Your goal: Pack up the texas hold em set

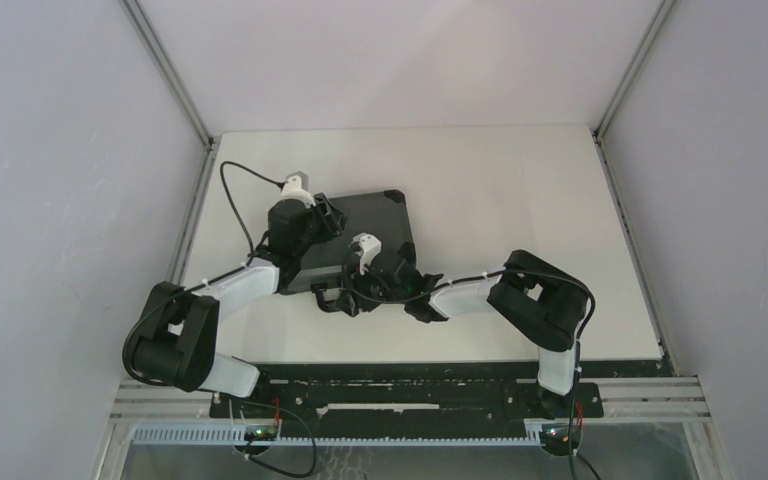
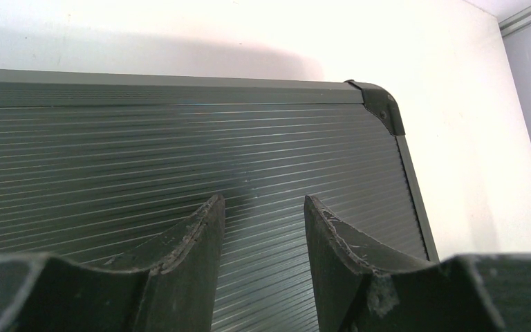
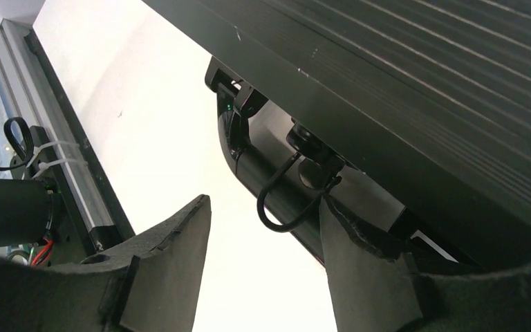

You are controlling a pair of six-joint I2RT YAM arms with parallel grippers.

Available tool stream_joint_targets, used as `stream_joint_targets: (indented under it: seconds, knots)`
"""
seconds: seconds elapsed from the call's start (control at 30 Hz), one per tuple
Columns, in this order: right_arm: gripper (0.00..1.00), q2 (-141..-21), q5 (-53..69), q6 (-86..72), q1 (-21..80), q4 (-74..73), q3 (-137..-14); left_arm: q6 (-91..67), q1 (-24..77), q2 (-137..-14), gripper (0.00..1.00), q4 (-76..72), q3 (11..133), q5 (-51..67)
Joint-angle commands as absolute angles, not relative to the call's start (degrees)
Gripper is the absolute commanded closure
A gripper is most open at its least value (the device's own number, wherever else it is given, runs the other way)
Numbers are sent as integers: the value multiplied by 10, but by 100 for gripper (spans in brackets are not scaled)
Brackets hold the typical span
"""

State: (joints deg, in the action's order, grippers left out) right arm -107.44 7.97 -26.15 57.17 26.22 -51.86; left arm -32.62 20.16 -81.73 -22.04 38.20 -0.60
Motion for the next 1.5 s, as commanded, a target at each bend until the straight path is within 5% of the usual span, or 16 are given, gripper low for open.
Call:
stream_joint_targets:
  seconds: [0.0,0.37,0.67,0.77,0.87,1.47]
  knots:
    - [33,-1103,102,-289,571,253,-556,-332,200,-812,49,-180,356,6]
    - [32,-1100,272,-417,533,522,-491,-332,199,-810,49,-183,354,8]
    - [34,-1117,280,-414,520,528,-500,-328,199,-809,49,-186,349,3]
    - [45,-1091,258,-362,525,461,-500,-327,200,-805,49,-186,346,-1]
    - [98,-1048,171,-271,562,347,-490,-325,199,-794,49,-185,343,-6]
    - [100,-1144,42,-341,609,480,-426,-335,200,-780,49,-194,337,-10]
